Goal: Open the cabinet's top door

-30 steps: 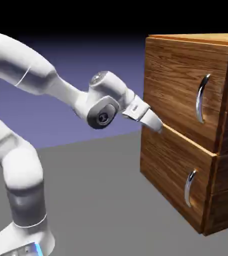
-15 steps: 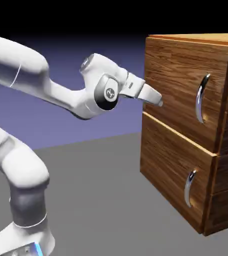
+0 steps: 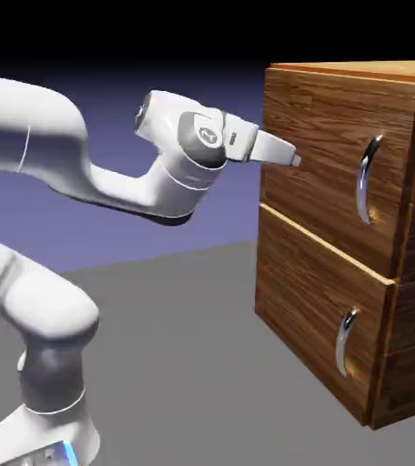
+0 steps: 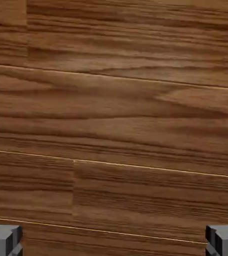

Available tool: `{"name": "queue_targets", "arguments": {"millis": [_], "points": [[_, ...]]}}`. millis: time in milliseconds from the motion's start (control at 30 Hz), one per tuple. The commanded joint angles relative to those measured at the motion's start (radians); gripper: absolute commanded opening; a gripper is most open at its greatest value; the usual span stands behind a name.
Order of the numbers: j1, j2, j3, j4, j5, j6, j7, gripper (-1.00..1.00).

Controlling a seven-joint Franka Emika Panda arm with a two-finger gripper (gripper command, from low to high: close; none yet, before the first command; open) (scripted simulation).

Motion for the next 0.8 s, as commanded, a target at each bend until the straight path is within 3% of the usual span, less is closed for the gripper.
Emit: {"name": "queue_targets", "arguments": {"millis": [0,767], "points": [[0.014,-0.007,-0.016,0.007,-0.044,-0.001,0.032,0.00],[0.325,-0.158,-0.394,0.176,-1.044,-0.028,0.755,0.00]]}}
